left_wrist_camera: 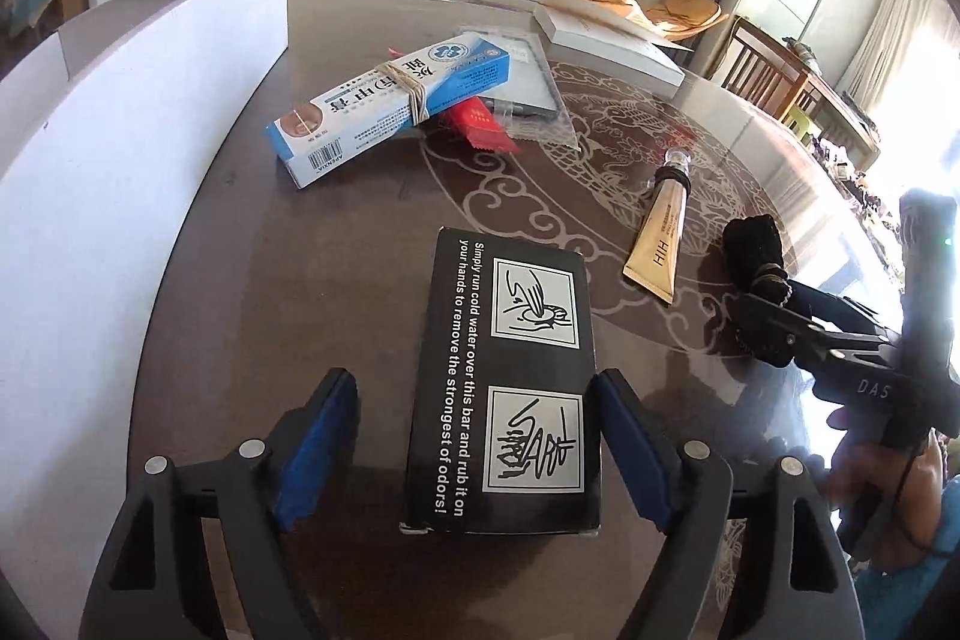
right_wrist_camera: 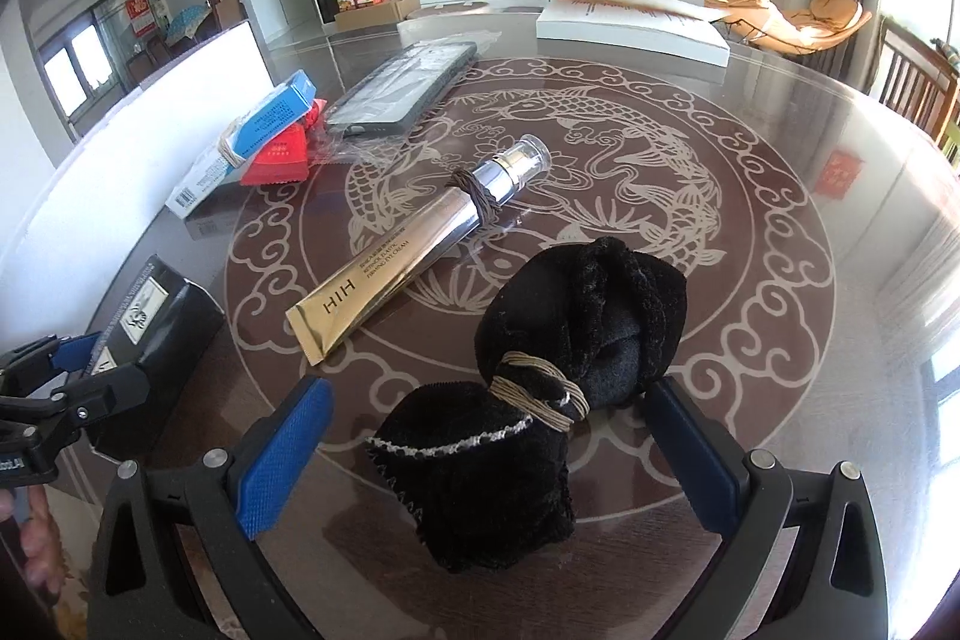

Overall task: Organize objects
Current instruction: 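Grasp the black soap box with the left gripper while the right gripper lifts the black bag, then carry the black box and black bag into the white bin and release both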

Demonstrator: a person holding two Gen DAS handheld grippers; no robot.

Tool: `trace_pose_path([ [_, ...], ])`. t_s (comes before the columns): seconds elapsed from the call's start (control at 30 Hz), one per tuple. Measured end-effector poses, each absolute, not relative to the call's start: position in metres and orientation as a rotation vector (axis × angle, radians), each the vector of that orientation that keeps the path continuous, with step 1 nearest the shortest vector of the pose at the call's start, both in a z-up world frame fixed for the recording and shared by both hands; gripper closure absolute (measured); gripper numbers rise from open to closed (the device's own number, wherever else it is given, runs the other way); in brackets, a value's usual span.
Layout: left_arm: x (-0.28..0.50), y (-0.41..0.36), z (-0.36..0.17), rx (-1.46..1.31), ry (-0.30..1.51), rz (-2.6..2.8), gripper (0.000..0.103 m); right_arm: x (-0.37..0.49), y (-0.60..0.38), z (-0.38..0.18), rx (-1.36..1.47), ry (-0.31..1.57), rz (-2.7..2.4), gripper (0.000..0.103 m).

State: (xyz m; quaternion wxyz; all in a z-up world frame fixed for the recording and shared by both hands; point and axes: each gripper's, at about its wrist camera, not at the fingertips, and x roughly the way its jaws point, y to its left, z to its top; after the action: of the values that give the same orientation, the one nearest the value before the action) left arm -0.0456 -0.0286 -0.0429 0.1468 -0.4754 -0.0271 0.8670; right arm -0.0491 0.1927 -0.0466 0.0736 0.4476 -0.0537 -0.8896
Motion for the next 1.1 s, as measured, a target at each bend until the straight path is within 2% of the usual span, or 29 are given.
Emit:
trace_pose_path([
  [0.13,-0.044,-0.035,-0.044,-1.363,-0.058,2.49,0.021,-0.023,0.238,-0.035,1.349,-0.506,-2.677,0.0],
  [0.23,-0.048,-0.029,-0.046,-1.381,-0.05,2.49,0.021,-0.019,0.251,-0.033,1.453,-0.644,-2.639,0.001],
  [0.3,-0.051,-0.02,-0.046,-1.389,-0.016,2.48,0.021,-0.025,0.241,-0.029,1.491,-0.636,-2.602,0.003],
  [0.4,-0.052,-0.005,-0.047,-1.403,0.159,2.517,0.021,-0.047,0.215,-0.03,1.567,-0.497,-2.577,0.005],
  [0.43,-0.051,-0.004,-0.047,-1.385,0.201,2.537,0.028,-0.055,0.207,-0.033,1.595,-0.453,-2.573,0.009],
  [0.47,-0.049,-0.005,-0.047,-1.364,0.207,2.533,0.046,-0.062,0.201,-0.036,1.61,-0.41,-2.578,0.026],
  [0.53,-0.044,-0.009,-0.047,-1.352,0.225,2.549,0.045,-0.07,0.187,-0.038,1.607,-0.245,-2.633,0.048],
  [0.57,-0.041,-0.013,-0.046,-1.346,0.218,2.551,0.046,-0.07,0.182,-0.038,1.602,-0.158,-2.646,0.068],
  [0.73,-0.016,-0.037,-0.028,-1.307,0.02,2.524,0.046,-0.045,0.188,-0.023,1.538,-0.199,-2.636,0.068],
  [0.9,0.006,-0.071,0.022,-1.183,-0.218,2.508,0.046,-0.028,0.163,0.024,1.376,-0.302,-2.537,0.068],
  [1.1,0.018,-0.162,0.078,-1.094,-0.219,2.703,0.045,-0.03,0.04,0.087,1.155,-0.2,-2.332,0.068],
])
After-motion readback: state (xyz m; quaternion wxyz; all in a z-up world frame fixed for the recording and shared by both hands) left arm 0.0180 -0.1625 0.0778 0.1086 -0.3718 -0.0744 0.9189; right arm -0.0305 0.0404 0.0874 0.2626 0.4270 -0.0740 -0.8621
